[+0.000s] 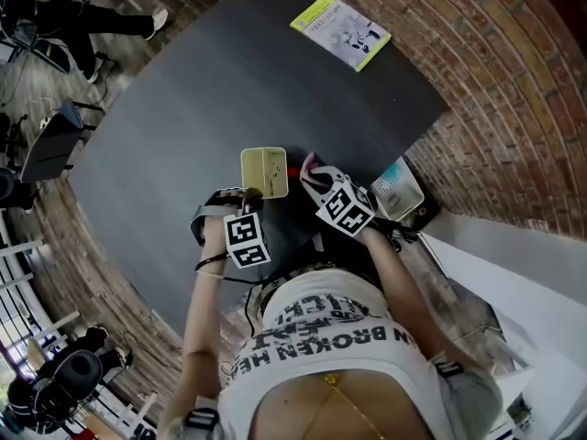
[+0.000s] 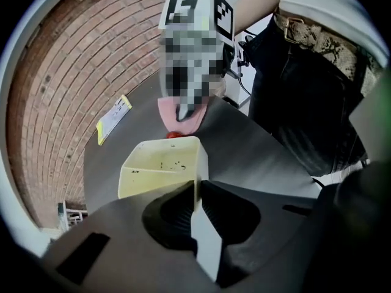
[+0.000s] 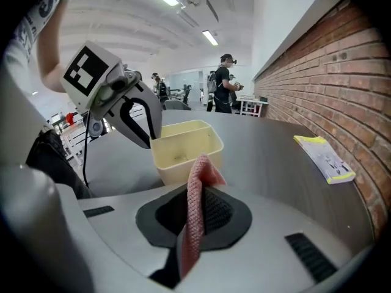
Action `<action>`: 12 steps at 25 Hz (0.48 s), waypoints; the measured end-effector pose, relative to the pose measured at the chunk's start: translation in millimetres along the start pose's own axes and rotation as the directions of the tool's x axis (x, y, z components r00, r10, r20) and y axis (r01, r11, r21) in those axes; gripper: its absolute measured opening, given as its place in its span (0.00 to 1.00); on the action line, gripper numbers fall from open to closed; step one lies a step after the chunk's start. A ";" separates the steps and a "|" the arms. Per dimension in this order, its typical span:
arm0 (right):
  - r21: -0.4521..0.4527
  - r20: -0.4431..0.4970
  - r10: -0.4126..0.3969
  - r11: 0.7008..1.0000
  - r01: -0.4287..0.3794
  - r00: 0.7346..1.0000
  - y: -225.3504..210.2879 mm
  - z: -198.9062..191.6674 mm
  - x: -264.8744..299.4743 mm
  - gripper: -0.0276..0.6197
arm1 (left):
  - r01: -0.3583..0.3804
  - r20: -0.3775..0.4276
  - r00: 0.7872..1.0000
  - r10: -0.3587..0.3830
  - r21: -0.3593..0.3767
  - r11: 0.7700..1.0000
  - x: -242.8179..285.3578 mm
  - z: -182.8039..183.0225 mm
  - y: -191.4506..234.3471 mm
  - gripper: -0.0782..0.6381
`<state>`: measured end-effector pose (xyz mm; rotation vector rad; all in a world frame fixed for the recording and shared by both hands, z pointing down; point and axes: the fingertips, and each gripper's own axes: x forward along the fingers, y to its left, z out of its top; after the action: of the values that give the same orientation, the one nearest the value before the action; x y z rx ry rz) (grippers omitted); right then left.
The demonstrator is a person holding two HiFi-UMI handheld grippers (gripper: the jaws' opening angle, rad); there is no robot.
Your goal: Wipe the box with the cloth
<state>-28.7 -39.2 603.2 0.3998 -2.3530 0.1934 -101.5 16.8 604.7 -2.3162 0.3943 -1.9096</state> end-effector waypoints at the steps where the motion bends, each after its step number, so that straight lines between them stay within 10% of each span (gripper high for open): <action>1: -0.020 -0.006 0.037 0.999 -0.037 0.999 6.4 -0.1 2.8 0.07 | 0.005 0.014 1.000 -0.005 -0.022 1.000 0.1 3.1 -1.5 0.16; 12: -0.222 -0.118 0.083 0.969 -0.108 0.989 25.5 -4.4 37.3 0.07 | 0.011 0.037 0.999 -0.008 -0.060 0.998 -0.5 2.7 -4.2 0.16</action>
<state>-60.1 -22.6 631.5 0.1599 -2.2573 -0.0114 -98.4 20.7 604.7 -2.3912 0.4433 -1.8811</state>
